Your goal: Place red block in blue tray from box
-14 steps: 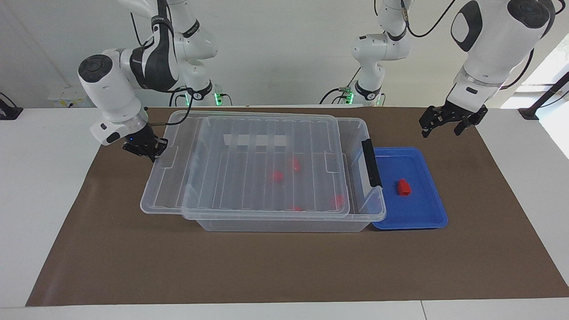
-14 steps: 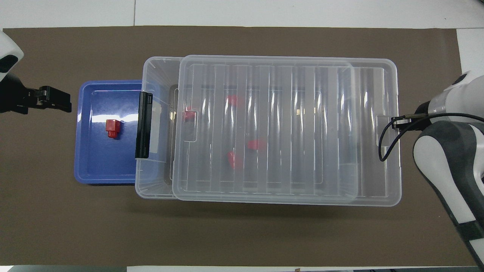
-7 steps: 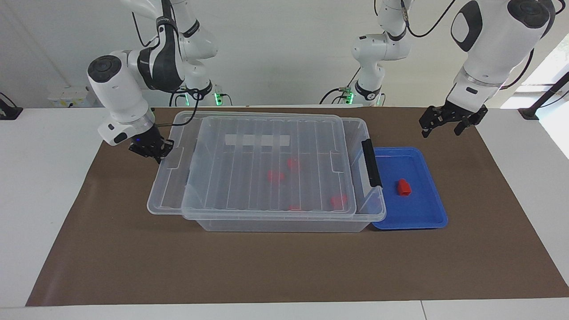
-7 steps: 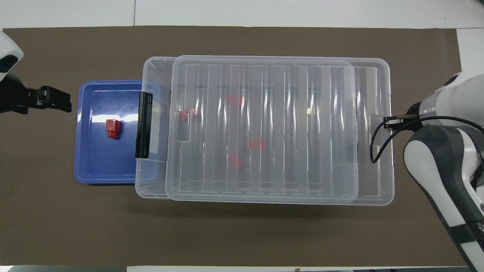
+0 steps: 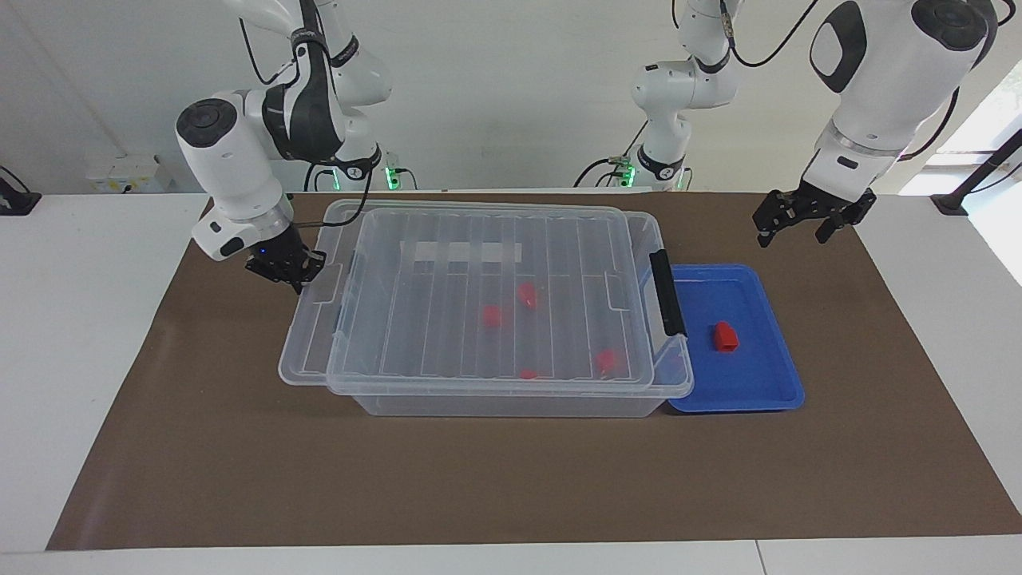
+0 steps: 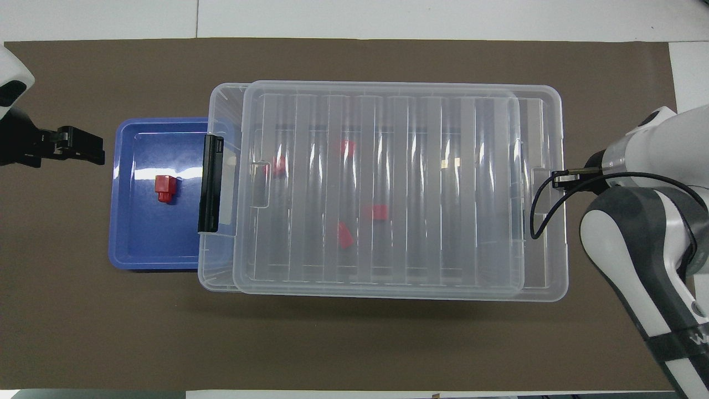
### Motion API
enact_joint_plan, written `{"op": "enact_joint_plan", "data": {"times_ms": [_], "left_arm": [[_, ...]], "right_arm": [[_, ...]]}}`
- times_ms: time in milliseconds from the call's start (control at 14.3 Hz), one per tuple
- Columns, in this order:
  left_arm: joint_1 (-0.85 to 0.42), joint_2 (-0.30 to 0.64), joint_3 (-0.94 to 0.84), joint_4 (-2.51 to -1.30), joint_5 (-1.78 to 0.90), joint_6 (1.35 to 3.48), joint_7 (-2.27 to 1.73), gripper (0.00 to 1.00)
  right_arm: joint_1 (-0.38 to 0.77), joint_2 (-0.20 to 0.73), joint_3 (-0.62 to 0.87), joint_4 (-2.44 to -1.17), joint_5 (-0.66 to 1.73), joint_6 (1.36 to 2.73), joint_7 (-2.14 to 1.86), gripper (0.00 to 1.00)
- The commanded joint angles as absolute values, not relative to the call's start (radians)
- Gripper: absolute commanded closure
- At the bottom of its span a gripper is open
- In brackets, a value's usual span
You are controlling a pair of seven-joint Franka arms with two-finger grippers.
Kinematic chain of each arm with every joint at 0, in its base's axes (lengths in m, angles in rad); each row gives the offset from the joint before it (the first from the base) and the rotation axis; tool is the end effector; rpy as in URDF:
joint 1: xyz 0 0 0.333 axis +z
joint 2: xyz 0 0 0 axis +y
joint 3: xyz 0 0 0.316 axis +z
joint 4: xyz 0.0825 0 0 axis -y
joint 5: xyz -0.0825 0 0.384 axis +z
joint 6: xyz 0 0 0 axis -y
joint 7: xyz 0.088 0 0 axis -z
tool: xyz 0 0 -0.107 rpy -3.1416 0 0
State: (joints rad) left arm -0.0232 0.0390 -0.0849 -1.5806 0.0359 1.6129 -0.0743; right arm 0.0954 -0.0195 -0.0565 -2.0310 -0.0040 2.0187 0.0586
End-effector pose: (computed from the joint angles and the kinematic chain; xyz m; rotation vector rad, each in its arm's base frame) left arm 0.5667 -0.0568 0.6018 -3.1081 0.0550 0.0055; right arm 0.5472 0.0209 0.4550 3.1393 -0.0282 0.0114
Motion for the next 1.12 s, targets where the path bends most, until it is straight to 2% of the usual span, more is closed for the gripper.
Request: {"op": "enact_joint_plan", "data": {"times_ms": [0, 1050], "left_arm": [[-0.025, 0.012, -0.083, -1.611, 0.051, 1.611, -0.084, 0.00], [-0.025, 0.012, -0.083, -1.611, 0.051, 1.611, -0.084, 0.00]], "right_arm": [[0.115, -0.035, -0.046, -2.068, 0.018, 2.048, 0.109, 1.00], [0.144, -0.035, -0.046, -2.066, 0.018, 2.048, 0.156, 1.00]]}}
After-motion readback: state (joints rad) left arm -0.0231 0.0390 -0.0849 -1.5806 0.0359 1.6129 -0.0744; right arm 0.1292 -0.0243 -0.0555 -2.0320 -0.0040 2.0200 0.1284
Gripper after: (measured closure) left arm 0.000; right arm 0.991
